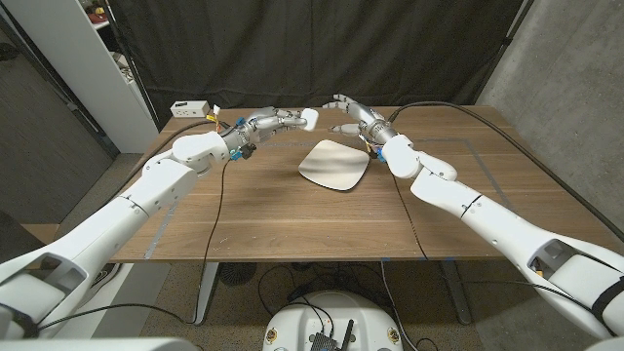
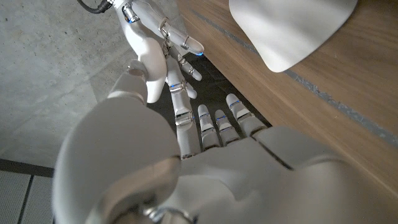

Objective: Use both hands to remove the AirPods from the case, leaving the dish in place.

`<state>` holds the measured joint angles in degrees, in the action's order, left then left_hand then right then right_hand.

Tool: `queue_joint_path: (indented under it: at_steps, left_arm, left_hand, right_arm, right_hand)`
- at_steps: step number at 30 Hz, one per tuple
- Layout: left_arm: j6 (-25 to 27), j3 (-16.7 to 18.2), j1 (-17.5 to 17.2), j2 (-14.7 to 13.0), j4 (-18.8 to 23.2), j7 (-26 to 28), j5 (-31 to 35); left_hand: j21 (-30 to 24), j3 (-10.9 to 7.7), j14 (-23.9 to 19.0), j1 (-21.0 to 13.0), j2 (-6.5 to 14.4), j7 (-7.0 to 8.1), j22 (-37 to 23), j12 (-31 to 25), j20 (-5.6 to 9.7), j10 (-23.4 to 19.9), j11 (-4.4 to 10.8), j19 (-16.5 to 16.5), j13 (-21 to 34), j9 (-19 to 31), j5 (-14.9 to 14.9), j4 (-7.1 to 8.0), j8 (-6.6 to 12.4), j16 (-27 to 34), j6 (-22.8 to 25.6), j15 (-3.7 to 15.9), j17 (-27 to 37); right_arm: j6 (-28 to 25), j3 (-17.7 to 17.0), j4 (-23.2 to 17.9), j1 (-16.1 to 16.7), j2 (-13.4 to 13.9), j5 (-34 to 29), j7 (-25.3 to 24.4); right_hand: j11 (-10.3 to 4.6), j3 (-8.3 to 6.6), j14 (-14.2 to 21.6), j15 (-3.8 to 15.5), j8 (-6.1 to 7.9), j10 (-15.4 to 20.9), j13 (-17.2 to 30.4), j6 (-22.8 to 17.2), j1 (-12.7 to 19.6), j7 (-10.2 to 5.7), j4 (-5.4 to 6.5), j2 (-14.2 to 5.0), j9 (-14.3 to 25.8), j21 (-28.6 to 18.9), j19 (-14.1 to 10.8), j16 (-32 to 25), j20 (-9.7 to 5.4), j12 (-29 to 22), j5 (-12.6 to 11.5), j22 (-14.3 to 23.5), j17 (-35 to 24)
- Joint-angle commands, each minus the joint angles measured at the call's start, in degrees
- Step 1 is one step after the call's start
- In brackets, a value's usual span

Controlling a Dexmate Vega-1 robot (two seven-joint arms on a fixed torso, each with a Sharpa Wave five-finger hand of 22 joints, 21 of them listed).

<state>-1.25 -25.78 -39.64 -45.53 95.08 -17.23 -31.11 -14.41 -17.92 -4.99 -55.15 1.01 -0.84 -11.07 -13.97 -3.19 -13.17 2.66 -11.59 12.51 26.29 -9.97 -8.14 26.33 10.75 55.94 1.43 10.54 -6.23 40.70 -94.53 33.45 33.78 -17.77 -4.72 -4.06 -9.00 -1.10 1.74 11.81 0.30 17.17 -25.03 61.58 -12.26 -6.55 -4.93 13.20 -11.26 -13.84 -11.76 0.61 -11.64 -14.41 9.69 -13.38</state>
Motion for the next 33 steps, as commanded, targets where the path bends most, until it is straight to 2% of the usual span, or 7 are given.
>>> queue_joint_path:
  at_steps: [1,3,4,5,8,16,33]
  left_arm:
    - [-2.3,-1.4,3.4,-3.1,2.4,2.7,12.0]
    - [-2.7,-1.7,4.3,-3.0,1.9,2.4,13.2]
    - [-2.9,-1.9,4.7,-2.9,1.7,2.4,13.7]
    - [-2.9,-2.0,5.0,-2.8,1.5,2.3,14.1]
    - [-3.8,-2.1,6.0,-1.7,-0.4,1.2,13.5]
    - [-4.5,-3.1,7.8,-0.8,-2.8,2.3,17.3]
    - [-2.3,-7.7,13.4,-1.5,-2.6,0.1,29.4]
  left_hand:
    - [0.2,0.38,0.2,-6.6,7.3,1.04,-0.2,0.0,-0.47,-0.3,0.61,-0.2,0.1,0.6,0.0,0.12,0.08,0.1,1.0,0.43,0.1]
    - [0.2,0.51,0.2,-6.5,7.3,1.02,-0.2,-0.1,-0.45,-0.3,1.1,-0.3,0.1,0.8,0.0,0.22,0.09,0.1,0.9,0.54,0.1]
    - [0.2,0.54,0.2,-6.5,7.3,1.03,-0.2,-0.1,-0.44,-0.3,1.04,-0.2,0.1,0.8,0.1,0.24,0.12,0.1,0.9,0.57,0.1]
    - [0.2,0.59,0.2,-6.4,7.3,1.1,-0.2,-0.1,-0.38,-0.3,1.08,-0.3,0.1,0.9,0.1,0.26,0.14,0.2,0.9,0.64,0.1]
    - [0.1,0.77,0.1,-6.2,7.4,1.47,-0.2,-0.1,-0.39,-0.5,1.15,-0.4,0.1,1.2,0.1,0.4,0.03,0.3,0.4,0.9,0.1]
    - [0.0,1.29,-0.5,-5.4,7.8,2.66,-0.3,-0.4,-0.5,-0.9,1.43,-0.7,0.3,2.0,0.1,1.01,0.15,0.6,-0.1,1.0,0.2]
    - [0.2,3.35,-0.1,-3.2,6.7,6.92,-0.3,-0.7,-0.46,-1.0,4.48,-0.3,0.9,2.0,-0.4,1.94,0.61,0.5,2.4,1.96,0.4]
  right_arm:
    - [-0.6,-2.3,-4.7,-1.8,6.6,8.2,13.6]
    - [-0.1,-2.6,-4.6,-2.6,7.3,10.0,16.1]
    - [0.1,-2.7,-4.6,-2.9,7.5,10.9,17.2]
    - [0.0,-2.8,-4.5,-3.4,7.7,12.1,18.8]
    - [-0.4,-2.9,-3.5,-5.3,7.7,16.3,23.9]
    - [-1.5,-1.3,0.9,-11.2,6.4,22.8,33.8]
    - [1.4,2.3,21.1,-23.9,-0.6,35.0,54.1]
  right_hand:
    - [0.35,0.02,0.6,3.1,0.66,0.8,0.0,-1.2,0.0,1.52,-0.08,-0.62,0.4,-0.5,-0.8,-0.4,-0.02,-0.7,0.2,0.1,0.1]
    - [0.71,0.4,0.5,3.0,0.66,1.1,0.0,-1.2,-0.6,1.63,0.1,-0.28,0.4,-0.3,-0.7,-0.4,0.58,-0.9,0.5,0.1,0.2]
    - [0.7,0.82,0.3,3.0,0.37,1.1,0.0,-0.7,-1.3,-0.12,0.29,0.08,0.4,-0.2,-0.5,-0.3,0.82,-0.9,0.7,0.1,0.3]
    - [0.72,1.04,0.1,3.11,0.29,1.1,-0.1,-0.5,-1.7,1.41,0.43,0.11,0.4,0.0,-0.3,-0.2,1.01,-1.0,0.8,0.1,0.5]
    - [1.15,1.93,-0.9,2.8,-0.57,-1.5,-0.2,1.8,-2.9,2.94,0.66,0.94,0.3,0.3,0.1,0.1,1.64,-0.1,1.1,0.1,0.8]
    - [1.99,2.82,-3.7,2.16,-0.73,-5.8,-0.5,4.2,-3.7,4.91,0.52,1.82,0.3,0.7,1.5,0.8,1.81,0.7,0.9,0.1,1.3]
    - [2.0,3.21,-5.8,1.59,-0.96,-7.2,-0.6,6.2,-5.0,4.99,1.19,1.06,0.3,1.2,4.6,0.8,2.22,0.4,1.1,0.1,1.4]
